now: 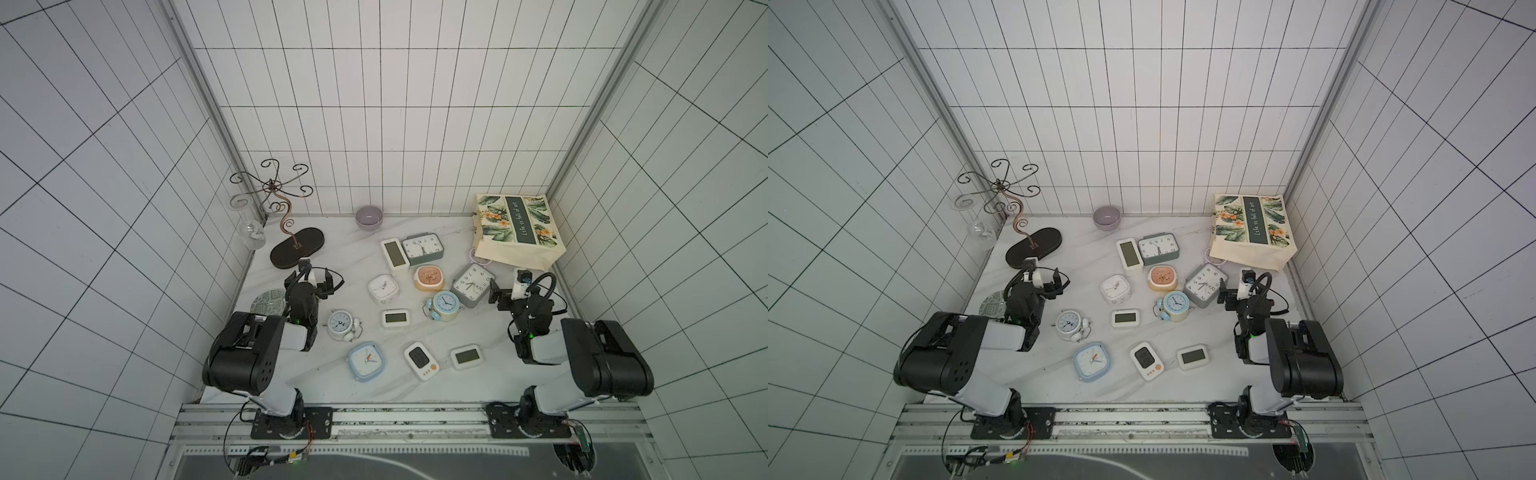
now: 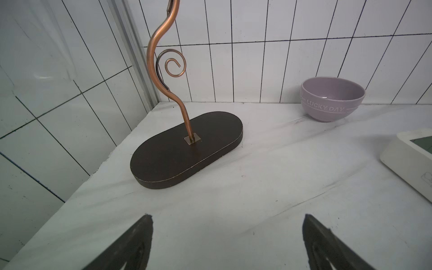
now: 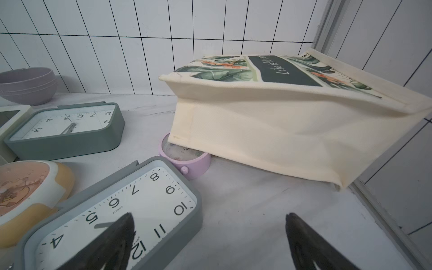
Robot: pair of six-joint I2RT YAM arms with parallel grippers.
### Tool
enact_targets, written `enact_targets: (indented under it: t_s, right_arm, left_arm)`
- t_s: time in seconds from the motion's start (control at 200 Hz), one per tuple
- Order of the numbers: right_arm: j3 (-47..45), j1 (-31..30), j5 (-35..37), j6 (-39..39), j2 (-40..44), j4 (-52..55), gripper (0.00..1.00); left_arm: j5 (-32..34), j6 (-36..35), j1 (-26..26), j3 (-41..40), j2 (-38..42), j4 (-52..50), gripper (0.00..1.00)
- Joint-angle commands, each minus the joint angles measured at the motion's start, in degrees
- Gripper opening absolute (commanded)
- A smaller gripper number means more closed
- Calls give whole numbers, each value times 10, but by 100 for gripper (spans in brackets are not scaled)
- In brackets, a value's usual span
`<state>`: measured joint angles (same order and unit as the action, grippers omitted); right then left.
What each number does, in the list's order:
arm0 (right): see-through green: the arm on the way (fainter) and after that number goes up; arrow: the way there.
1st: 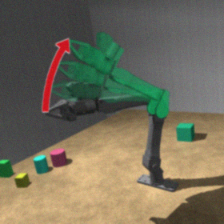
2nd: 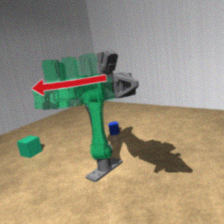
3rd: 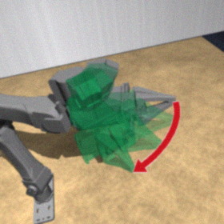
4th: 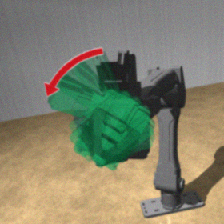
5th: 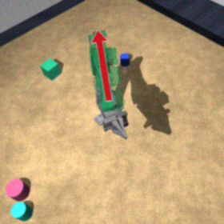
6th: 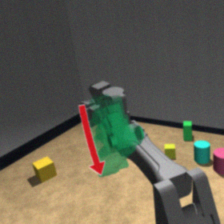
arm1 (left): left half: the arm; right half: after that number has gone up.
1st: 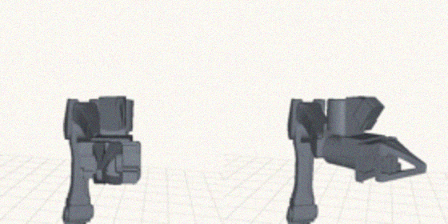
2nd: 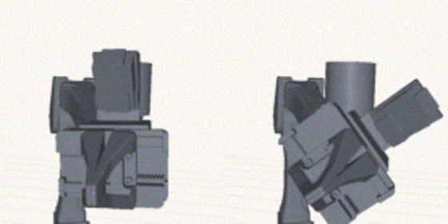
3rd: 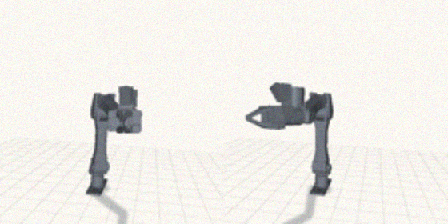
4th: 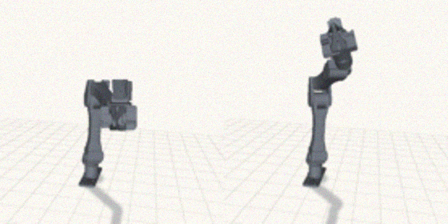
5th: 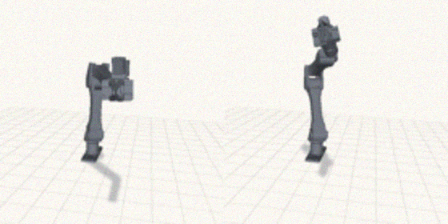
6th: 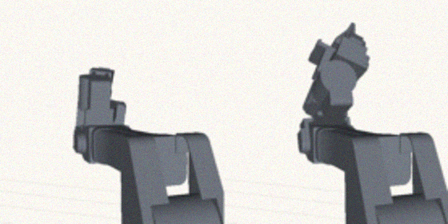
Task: Put the alarm clock into the canvas bag
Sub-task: Pick up the canvas bag from the corner of the board.
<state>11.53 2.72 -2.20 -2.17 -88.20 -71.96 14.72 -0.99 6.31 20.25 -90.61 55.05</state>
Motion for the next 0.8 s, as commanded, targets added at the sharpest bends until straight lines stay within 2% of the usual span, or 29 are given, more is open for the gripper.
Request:
enact_targets:
  t_s: [0.0, 0.795]
  right_arm:
    - [32, 2, 2, 6, -5, 0, 100]
    - [35, 3, 11, 10, -6, 4, 100]
  left_arm:
    - [-3, -2, 0, 8, 10, 3, 97]
    - [-6, -1, -2, 8, 6, 5, 97]
